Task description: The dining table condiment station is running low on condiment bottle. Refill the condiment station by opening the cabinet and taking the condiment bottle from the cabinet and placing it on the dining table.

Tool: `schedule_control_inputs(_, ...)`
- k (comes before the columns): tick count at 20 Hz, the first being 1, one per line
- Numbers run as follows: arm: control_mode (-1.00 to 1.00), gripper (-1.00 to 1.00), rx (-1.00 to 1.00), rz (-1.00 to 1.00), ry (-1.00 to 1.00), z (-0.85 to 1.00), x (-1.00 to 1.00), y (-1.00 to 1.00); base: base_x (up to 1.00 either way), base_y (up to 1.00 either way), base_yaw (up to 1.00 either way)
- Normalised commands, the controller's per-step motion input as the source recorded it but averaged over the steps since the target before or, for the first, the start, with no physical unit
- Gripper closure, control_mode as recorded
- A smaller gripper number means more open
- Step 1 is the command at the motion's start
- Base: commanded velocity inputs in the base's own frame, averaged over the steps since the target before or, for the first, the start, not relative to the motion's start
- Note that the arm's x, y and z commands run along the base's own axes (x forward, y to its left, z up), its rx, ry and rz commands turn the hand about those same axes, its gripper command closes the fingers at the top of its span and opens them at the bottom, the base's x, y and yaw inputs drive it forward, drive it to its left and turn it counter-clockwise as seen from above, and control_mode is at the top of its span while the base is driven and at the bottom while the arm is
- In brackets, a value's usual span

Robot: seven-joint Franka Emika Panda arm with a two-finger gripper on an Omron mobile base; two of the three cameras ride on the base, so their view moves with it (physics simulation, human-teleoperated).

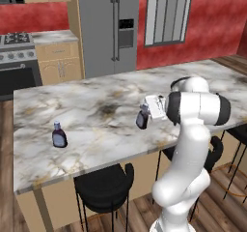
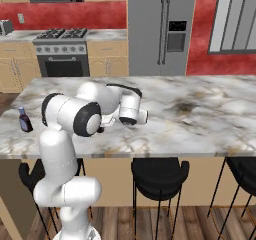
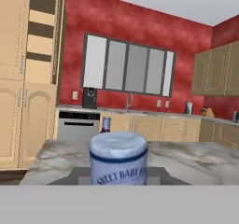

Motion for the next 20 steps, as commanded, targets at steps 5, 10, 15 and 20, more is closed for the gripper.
schedule_control_inputs(5, -1.00, 1.00, -0.02, 0.00, 0.02, -0.40, 0.42, 0.17, 0.00, 0.00, 0.00)
schedule_control_inputs(10, -1.00, 1.00, -0.10, 0.00, 0.09, -0.29, 0.29, 0.28, 0.00, 0.00, 0.00)
schedule_control_inputs(15, -1.00, 1.00, -0.08, 0.00, 0.06, -0.22, 0.13, 0.29, 0.00, 0.00, 0.00)
schedule_control_inputs(20, -1.00, 1.00, -0.05, 0.00, 0.01, -0.44, 0.02, 0.06, 0.00, 0.00, 0.00)
